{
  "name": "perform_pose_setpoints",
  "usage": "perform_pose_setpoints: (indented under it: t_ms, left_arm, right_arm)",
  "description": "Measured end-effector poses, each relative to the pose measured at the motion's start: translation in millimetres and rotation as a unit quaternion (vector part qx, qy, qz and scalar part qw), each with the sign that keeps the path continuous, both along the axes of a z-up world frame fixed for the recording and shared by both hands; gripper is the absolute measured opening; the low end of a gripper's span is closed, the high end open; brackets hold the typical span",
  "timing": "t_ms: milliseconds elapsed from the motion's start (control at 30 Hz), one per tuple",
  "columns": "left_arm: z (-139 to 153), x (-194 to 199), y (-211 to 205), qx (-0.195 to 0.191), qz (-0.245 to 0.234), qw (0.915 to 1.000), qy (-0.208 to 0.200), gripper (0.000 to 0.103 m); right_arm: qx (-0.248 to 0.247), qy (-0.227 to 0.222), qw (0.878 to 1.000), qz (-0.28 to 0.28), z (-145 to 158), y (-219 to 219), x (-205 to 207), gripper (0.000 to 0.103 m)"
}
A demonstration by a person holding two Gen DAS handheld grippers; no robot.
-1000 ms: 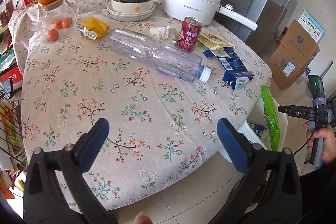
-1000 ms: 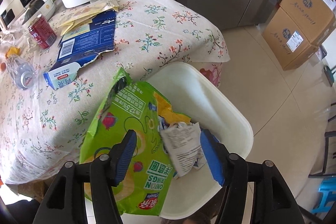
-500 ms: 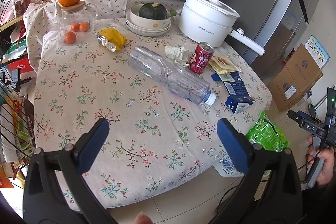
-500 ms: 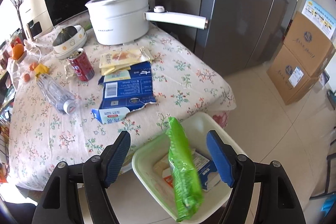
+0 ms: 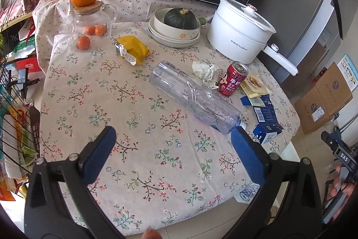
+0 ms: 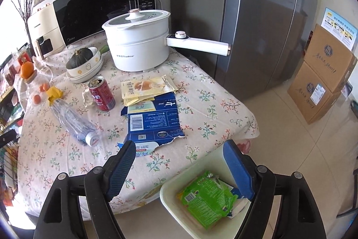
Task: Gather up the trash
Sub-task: 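Move the left tool to the clear plastic bottle and grasp it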
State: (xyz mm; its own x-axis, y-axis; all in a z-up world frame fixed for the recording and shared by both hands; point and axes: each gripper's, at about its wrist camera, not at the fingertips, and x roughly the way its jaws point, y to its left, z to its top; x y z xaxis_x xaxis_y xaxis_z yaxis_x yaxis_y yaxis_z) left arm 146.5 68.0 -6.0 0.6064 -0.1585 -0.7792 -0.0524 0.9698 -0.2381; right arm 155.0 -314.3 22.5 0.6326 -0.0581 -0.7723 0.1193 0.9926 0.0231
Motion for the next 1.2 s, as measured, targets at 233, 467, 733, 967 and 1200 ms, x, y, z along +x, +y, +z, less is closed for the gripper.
perform_pose_setpoints:
  t_ms: [233,467,733,967,1200]
  left_arm:
    - [-32,45,-26,-0.046,0.074,0.9957,0.031,0.102]
    - [-64,82,-41,-0.081,0.129,0.9872,0.047,0.102]
    - [-94,104,-62,-0.086,0.154,0.9817,0.071,0.102]
    - [-108,98,-71,-0.098,0.123,0.9846,0.076,0.083]
    - [-105,77,-51,-0.135,0.084,0.9831,0.091,0.073]
  right_arm:
    - [0.004,0.013,1.000,0.005,-8,6,22,0.082]
    - [0.008,0.044,0.999,-0.022,-29,-9,48,0.082]
    - [-0.017,0.057,0.998,-0.010,-39,-4,58,0.082]
    - [-0.038,0.061,0.997,-0.006,-42,-8,57,0.082]
    - [-0.021,0.069,0.997,-0.001,-46,0,59,0.082]
